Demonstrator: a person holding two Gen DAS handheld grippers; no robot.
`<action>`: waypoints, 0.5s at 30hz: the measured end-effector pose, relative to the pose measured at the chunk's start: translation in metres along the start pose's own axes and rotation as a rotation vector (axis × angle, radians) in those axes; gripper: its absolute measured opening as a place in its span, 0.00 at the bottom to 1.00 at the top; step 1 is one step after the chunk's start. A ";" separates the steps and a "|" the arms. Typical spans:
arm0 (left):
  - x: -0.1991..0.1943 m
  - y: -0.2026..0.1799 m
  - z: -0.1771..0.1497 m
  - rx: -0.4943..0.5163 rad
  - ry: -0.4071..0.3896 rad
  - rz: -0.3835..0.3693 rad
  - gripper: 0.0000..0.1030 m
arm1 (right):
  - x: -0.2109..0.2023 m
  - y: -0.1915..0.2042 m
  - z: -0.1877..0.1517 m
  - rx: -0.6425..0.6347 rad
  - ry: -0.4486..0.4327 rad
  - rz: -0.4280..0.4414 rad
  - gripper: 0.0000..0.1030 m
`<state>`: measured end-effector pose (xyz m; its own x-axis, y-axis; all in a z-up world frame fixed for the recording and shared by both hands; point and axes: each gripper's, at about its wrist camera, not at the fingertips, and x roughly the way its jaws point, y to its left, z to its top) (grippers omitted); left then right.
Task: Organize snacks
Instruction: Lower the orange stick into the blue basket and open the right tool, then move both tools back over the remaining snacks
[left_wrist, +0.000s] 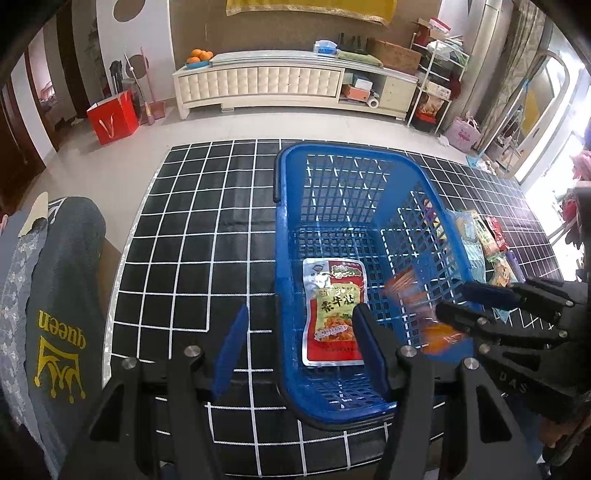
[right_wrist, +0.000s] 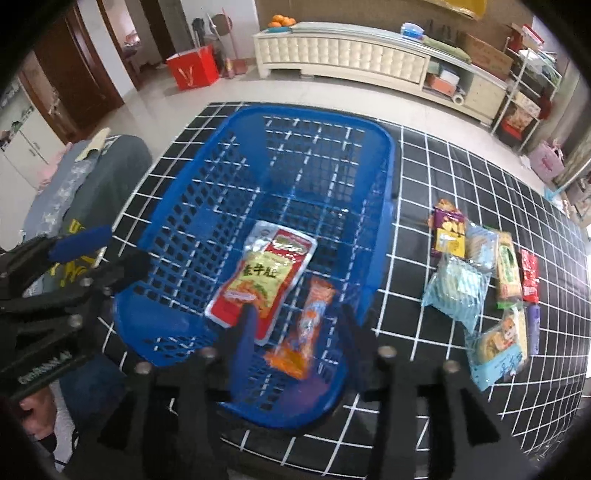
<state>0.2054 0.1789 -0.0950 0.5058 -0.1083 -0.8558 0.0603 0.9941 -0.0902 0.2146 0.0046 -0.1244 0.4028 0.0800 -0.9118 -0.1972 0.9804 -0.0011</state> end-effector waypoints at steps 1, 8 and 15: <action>-0.001 -0.002 0.000 0.002 0.000 0.001 0.55 | -0.003 0.001 -0.001 -0.008 -0.010 -0.013 0.54; -0.012 -0.014 -0.002 0.028 -0.014 0.005 0.55 | -0.028 -0.004 -0.004 -0.006 -0.063 -0.011 0.62; -0.027 -0.036 -0.001 0.057 -0.032 0.008 0.55 | -0.055 -0.029 -0.014 0.027 -0.112 -0.012 0.64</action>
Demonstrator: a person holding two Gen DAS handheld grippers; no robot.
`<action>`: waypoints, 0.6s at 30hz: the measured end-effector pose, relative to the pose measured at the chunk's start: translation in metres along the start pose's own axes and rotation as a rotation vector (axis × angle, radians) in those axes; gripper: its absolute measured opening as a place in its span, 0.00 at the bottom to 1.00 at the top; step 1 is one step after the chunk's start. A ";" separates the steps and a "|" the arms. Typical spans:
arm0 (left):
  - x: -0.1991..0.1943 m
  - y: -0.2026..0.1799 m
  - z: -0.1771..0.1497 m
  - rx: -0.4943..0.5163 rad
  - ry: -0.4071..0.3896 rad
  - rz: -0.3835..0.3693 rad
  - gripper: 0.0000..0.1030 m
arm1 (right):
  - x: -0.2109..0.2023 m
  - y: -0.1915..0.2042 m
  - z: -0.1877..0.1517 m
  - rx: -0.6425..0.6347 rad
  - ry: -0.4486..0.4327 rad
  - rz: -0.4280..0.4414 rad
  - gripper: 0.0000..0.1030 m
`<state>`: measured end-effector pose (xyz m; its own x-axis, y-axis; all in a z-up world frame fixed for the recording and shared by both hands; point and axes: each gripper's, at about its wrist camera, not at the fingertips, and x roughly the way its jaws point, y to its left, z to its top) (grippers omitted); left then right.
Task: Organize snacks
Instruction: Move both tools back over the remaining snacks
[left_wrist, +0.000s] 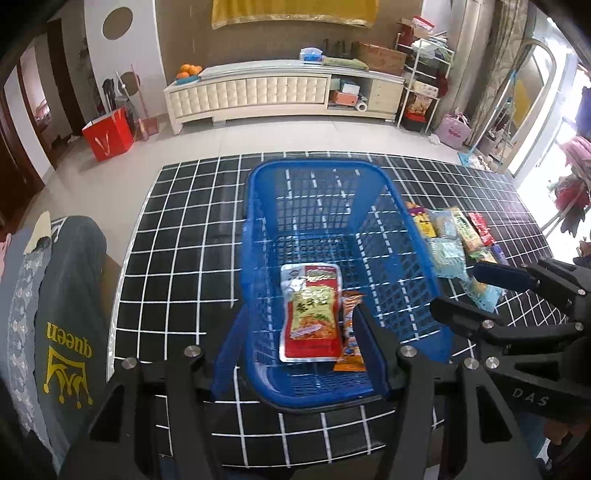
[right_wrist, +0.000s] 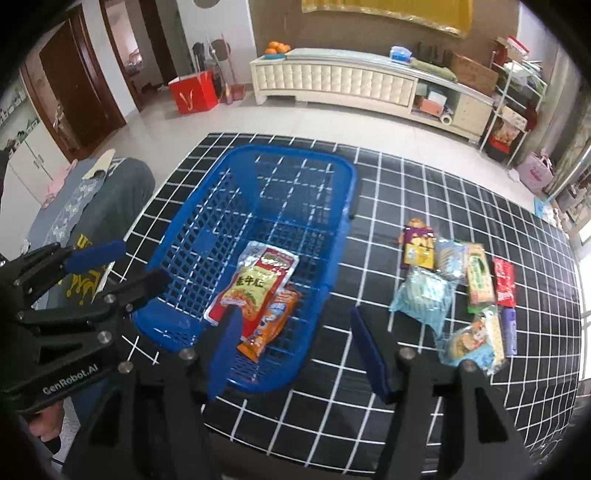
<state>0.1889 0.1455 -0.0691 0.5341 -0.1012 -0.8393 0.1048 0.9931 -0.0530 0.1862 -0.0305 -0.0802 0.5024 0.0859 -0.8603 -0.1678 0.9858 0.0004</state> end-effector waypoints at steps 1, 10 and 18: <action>-0.002 -0.005 0.001 0.006 -0.003 0.001 0.54 | -0.003 -0.004 -0.001 0.006 -0.005 0.000 0.64; -0.023 -0.060 0.005 0.074 -0.039 -0.019 0.62 | -0.039 -0.063 -0.022 0.099 -0.056 -0.012 0.64; -0.022 -0.124 0.011 0.150 -0.044 -0.046 0.76 | -0.055 -0.122 -0.049 0.182 -0.065 -0.038 0.71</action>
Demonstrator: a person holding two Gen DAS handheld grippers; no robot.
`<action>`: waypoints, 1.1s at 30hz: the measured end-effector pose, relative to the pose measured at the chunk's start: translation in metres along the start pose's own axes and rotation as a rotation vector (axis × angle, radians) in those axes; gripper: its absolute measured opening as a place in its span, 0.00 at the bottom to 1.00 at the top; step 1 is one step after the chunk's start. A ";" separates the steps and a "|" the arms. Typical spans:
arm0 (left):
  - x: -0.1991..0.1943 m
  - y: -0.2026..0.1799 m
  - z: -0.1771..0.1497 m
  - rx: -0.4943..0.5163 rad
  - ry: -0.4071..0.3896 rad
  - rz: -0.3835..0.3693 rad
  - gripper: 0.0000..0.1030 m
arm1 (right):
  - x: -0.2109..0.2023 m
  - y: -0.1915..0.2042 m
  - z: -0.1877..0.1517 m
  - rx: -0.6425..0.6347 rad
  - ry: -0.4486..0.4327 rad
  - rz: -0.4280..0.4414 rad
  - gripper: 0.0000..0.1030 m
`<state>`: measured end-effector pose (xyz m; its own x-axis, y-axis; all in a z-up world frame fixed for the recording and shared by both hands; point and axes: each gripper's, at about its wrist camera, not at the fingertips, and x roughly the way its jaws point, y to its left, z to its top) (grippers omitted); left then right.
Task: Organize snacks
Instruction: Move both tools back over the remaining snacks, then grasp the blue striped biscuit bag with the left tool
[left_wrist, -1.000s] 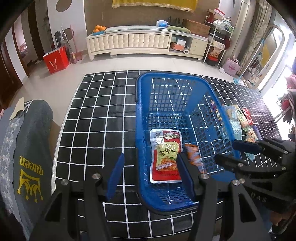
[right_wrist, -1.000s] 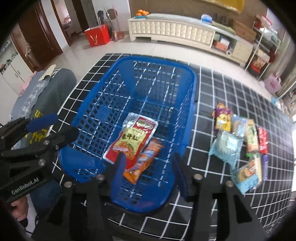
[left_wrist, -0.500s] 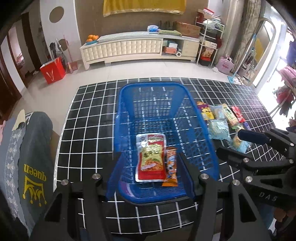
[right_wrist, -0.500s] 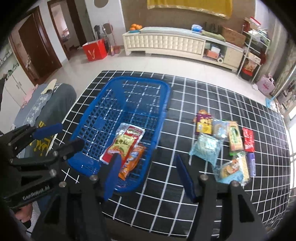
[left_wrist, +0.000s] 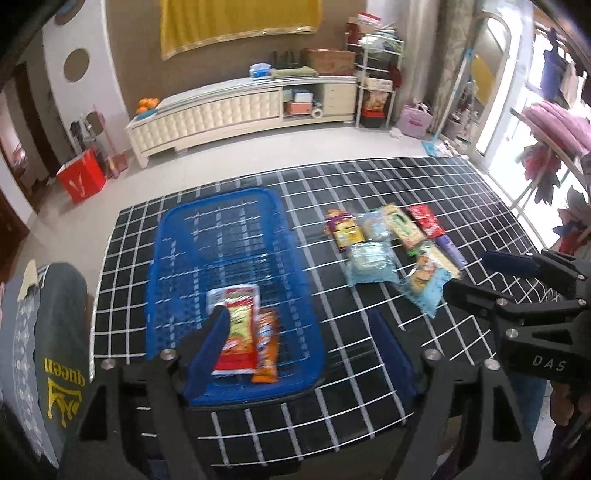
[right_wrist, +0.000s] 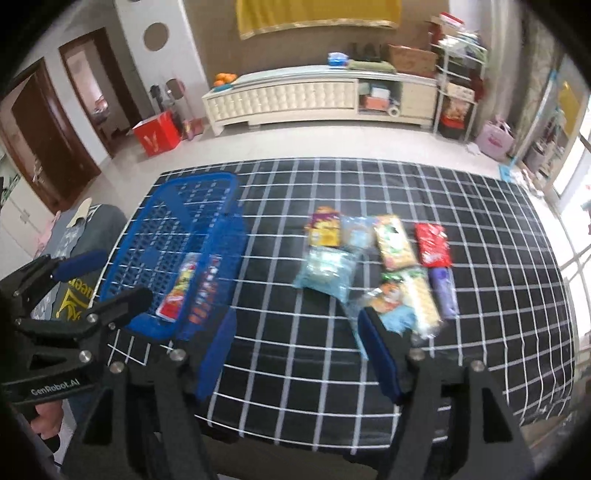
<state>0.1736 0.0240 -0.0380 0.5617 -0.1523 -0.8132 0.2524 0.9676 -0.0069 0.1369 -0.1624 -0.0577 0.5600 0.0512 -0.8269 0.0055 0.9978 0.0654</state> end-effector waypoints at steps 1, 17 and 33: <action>0.002 -0.007 0.002 0.004 0.001 -0.006 0.76 | -0.001 -0.009 -0.001 0.012 -0.001 -0.008 0.71; 0.066 -0.092 0.021 0.013 0.102 -0.065 0.76 | 0.022 -0.106 -0.017 0.116 0.048 -0.011 0.79; 0.154 -0.121 0.031 0.004 0.204 -0.039 0.76 | 0.083 -0.144 -0.008 0.107 0.111 -0.049 0.86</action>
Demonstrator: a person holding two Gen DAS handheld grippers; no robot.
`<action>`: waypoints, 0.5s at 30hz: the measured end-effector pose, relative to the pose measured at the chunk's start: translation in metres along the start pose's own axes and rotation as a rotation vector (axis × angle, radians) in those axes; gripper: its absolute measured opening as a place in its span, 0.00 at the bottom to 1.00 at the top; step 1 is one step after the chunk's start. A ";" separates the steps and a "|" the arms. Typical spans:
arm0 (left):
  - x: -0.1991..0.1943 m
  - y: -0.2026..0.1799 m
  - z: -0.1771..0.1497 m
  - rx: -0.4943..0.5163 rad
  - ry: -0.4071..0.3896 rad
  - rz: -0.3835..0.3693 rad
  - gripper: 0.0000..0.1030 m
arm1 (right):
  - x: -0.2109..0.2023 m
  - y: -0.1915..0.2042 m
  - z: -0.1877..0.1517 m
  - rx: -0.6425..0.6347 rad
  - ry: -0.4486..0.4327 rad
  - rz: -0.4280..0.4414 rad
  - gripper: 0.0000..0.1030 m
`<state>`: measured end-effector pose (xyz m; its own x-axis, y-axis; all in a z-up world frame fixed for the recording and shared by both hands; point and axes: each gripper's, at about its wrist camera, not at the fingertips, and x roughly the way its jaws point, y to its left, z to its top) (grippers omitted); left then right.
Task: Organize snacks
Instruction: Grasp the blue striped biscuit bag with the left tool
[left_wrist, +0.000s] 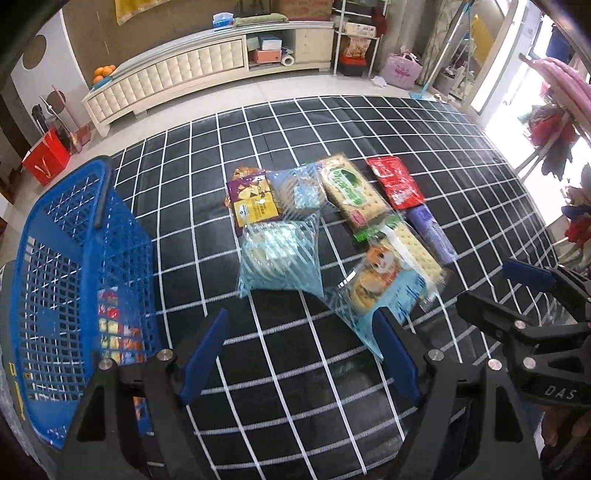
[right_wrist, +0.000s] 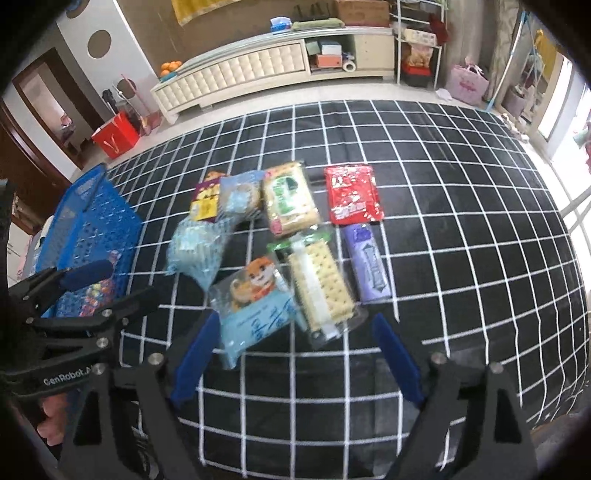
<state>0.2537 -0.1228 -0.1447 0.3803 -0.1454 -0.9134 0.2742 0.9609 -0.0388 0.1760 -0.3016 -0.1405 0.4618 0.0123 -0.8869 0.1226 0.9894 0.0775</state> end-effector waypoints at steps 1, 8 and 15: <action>0.004 0.001 0.003 -0.005 -0.001 0.003 0.76 | 0.004 -0.001 0.003 -0.012 -0.004 -0.018 0.86; 0.044 0.014 0.018 -0.069 0.029 -0.009 0.76 | 0.031 -0.005 0.014 -0.052 0.025 -0.030 0.86; 0.073 0.030 0.032 -0.107 0.035 -0.022 0.76 | 0.044 -0.009 0.020 -0.057 0.052 0.021 0.86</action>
<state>0.3178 -0.1116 -0.1996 0.3435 -0.1597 -0.9255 0.1854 0.9776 -0.0999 0.2127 -0.3131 -0.1714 0.4171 0.0390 -0.9080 0.0623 0.9955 0.0713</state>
